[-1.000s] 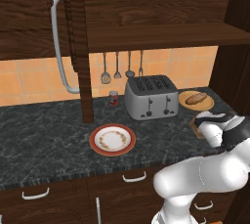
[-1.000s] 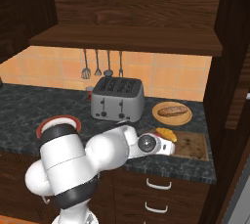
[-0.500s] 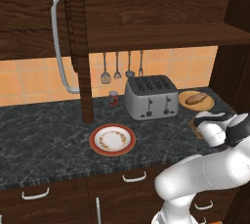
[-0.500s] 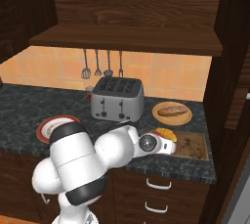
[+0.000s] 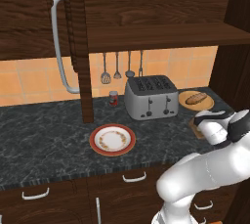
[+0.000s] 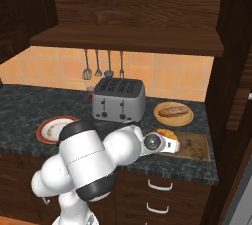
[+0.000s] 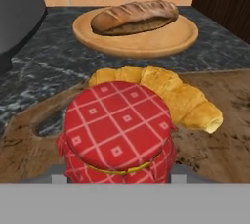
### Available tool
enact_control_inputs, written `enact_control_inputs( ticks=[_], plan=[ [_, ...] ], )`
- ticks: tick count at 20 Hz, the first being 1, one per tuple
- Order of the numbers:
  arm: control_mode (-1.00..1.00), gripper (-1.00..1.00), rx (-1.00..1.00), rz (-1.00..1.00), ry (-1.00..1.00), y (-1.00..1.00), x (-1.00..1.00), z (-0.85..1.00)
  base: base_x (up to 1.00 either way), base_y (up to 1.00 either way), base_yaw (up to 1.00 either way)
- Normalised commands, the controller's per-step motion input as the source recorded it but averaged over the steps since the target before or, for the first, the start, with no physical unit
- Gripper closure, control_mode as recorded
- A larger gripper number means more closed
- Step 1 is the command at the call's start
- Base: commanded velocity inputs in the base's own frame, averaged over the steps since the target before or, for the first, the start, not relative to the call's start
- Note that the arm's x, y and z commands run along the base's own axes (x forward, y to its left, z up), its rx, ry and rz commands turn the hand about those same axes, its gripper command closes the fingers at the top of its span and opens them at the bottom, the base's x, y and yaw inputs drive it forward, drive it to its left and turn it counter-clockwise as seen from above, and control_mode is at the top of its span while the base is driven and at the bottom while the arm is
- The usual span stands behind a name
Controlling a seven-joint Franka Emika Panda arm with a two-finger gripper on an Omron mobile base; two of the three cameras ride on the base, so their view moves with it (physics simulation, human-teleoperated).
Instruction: From the different types of pastries on the counter, select a croissant and place it on the cutting board. Then retrieve a jar of jam from the cabinet and place it alongside the croissant on the cutting board.
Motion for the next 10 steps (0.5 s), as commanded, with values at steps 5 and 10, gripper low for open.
enact_control_inputs(
  ticks=[5, 10],
  plan=[
    [-1.0, -1.0, -0.01, 0.0, 0.0, 0.0, 0.0, -0.25, 0.0, 0.0, 0.0],
    [-1.0, -1.0, 0.0, 0.0, 0.0, 0.0, -0.01, -0.14, 0.0, 0.0, 0.0]
  ],
)
